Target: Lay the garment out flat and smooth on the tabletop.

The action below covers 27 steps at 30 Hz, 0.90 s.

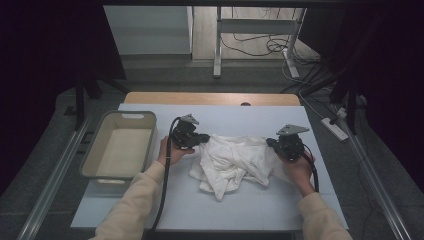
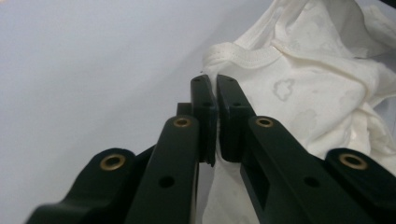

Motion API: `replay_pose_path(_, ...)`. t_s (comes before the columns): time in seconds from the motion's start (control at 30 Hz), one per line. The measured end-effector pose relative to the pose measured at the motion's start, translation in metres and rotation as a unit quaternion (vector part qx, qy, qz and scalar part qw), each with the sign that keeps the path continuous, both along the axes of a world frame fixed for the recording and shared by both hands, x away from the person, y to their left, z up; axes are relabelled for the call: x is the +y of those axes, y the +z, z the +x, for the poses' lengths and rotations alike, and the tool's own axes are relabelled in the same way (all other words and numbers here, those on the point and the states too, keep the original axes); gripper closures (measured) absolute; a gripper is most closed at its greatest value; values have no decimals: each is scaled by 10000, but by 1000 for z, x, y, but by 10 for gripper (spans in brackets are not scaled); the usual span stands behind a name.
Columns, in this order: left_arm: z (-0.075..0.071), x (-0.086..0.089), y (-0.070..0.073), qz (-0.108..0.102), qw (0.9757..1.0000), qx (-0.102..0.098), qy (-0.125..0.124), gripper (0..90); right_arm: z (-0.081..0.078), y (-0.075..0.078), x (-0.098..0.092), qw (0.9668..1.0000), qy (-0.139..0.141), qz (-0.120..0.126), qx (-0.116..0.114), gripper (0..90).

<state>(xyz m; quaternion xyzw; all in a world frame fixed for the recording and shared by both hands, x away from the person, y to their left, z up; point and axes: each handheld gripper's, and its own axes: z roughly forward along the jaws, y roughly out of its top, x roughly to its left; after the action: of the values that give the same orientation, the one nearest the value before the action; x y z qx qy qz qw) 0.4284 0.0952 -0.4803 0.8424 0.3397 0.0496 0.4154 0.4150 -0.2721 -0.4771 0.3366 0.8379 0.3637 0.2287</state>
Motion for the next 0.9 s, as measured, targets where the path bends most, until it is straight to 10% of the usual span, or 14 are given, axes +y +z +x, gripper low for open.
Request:
replay_pose_path(0.8,49,-13,30,220,9989,-248,339,851,50,34,6,9991,-336,87,-256,871)
replay_pose_path(0.9,47,-16,29,140,9980,-238,576,548,54,29,8,9986,-474,66,-214,661)
